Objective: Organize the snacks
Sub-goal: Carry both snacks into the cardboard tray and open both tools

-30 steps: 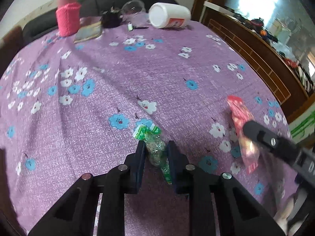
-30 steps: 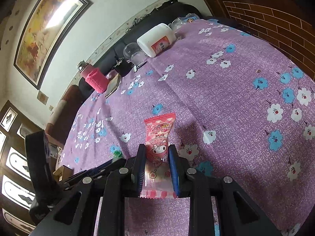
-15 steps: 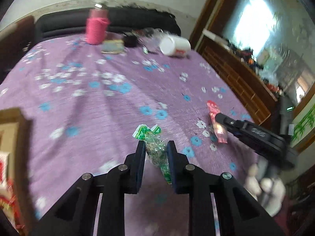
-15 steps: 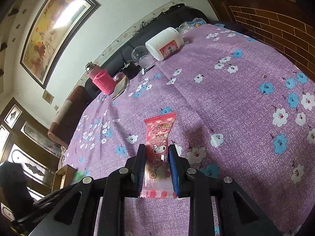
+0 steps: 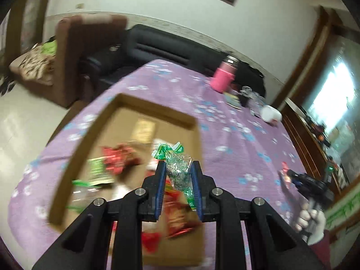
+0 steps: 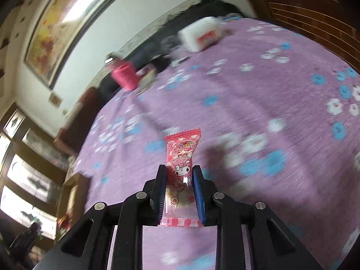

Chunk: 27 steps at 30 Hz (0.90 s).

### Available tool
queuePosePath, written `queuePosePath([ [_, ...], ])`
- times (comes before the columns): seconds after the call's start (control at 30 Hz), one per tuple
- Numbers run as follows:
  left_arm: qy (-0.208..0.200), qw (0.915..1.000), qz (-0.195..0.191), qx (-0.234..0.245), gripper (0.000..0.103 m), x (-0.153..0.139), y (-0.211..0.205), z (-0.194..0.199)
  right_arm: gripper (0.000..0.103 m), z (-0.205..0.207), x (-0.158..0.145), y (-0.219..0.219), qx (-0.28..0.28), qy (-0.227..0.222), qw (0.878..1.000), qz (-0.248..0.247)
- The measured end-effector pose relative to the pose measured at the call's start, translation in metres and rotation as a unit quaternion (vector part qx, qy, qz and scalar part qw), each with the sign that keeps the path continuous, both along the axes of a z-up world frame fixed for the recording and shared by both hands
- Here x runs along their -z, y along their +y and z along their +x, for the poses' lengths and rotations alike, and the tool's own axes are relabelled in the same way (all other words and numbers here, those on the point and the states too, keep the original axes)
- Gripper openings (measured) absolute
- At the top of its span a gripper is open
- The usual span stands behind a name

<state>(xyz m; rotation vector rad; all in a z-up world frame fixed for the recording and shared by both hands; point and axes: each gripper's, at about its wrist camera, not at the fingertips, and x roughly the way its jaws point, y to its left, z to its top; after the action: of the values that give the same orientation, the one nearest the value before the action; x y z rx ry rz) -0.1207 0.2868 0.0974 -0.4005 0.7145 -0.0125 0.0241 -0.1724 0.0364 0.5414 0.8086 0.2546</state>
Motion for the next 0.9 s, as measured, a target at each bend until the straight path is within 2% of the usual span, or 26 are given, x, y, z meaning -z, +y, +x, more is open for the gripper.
queuePosePath([
  [0.1, 0.003, 0.9998, -0.011, -0.015, 0.022, 0.012, 0.018, -0.009, 0.025, -0.012, -0.024, 0.056, -0.059, -0.022, 0.998, -0.026],
  [0.27, 0.015, 0.9996, -0.007, -0.021, 0.022, 0.029, 0.029, -0.017, 0.025, -0.024, -0.052, 0.149, -0.155, -0.048, 0.985, -0.059],
  [0.47, 0.034, 0.9992, -0.002, -0.019, 0.022, 0.044, 0.031, -0.014, 0.025, -0.028, -0.05, 0.246, -0.236, -0.044, 0.967, -0.091],
  [0.6, 0.044, 0.9988, 0.004, -0.019, 0.022, 0.054, 0.033, -0.007, 0.025, -0.018, -0.043, 0.294, -0.258, -0.038, 0.958, -0.123],
  [0.8, 0.049, 0.9985, -0.005, -0.023, 0.022, 0.062, 0.04, 0.003, 0.025, 0.01, -0.028, 0.338, -0.265, -0.021, 0.952, -0.154],
  [0.87, 0.049, 0.9984, -0.016, -0.024, 0.024, 0.063, 0.043, 0.003, 0.026, 0.02, -0.021, 0.352, -0.265, -0.014, 0.95, -0.165],
  [0.9, 0.048, 0.9984, -0.02, -0.023, 0.029, 0.063, 0.044, 0.003, 0.026, 0.025, -0.017, 0.359, -0.264, -0.011, 0.949, -0.172],
])
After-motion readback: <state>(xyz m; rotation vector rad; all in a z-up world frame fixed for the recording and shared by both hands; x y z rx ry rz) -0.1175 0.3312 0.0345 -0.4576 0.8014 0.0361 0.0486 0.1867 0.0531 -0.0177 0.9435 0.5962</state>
